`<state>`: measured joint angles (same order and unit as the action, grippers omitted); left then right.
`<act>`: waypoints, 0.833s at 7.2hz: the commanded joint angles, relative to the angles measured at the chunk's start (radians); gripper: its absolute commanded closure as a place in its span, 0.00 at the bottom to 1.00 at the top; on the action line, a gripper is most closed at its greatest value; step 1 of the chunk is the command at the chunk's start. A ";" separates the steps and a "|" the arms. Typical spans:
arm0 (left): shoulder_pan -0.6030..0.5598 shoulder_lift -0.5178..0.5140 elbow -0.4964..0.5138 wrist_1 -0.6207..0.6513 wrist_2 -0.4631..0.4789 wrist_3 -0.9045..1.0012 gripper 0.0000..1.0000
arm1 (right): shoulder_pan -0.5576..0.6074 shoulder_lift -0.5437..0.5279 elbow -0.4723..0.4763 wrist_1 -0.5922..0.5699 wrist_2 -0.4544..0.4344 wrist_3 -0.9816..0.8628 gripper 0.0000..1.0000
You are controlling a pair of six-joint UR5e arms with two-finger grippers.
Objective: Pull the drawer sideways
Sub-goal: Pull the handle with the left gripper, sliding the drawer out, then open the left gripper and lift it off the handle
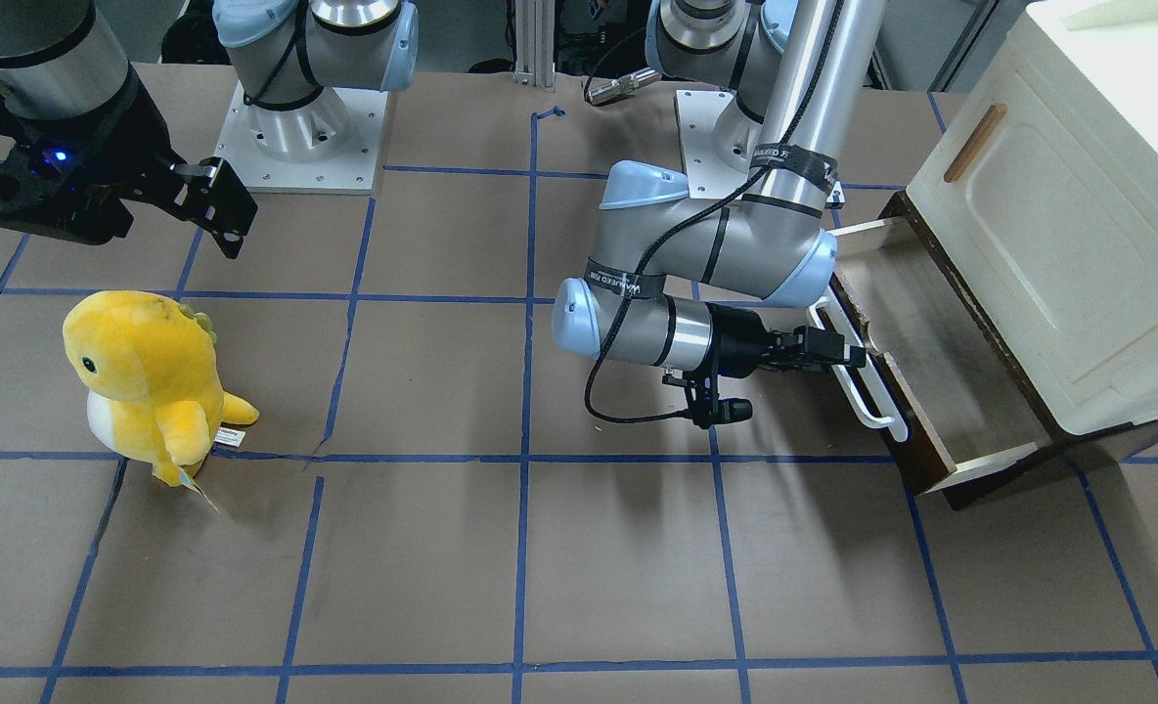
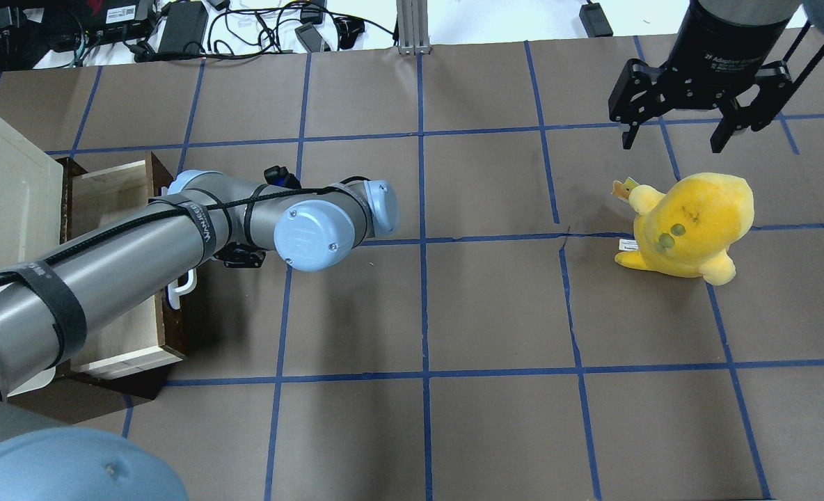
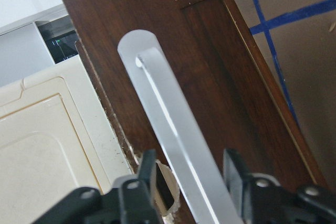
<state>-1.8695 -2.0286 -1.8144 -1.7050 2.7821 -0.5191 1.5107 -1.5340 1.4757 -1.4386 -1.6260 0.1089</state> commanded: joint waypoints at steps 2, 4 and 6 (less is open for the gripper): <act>-0.071 0.054 0.091 0.008 -0.163 0.026 0.00 | 0.000 0.000 0.000 0.000 0.000 0.000 0.00; -0.073 0.146 0.221 0.007 -0.481 0.120 0.00 | -0.001 0.000 0.000 0.000 0.000 0.000 0.00; -0.056 0.267 0.268 0.008 -0.701 0.156 0.00 | -0.001 0.000 0.000 0.000 0.000 0.000 0.00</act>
<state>-1.9362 -1.8358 -1.5769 -1.6976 2.2181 -0.3832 1.5095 -1.5341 1.4757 -1.4389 -1.6260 0.1089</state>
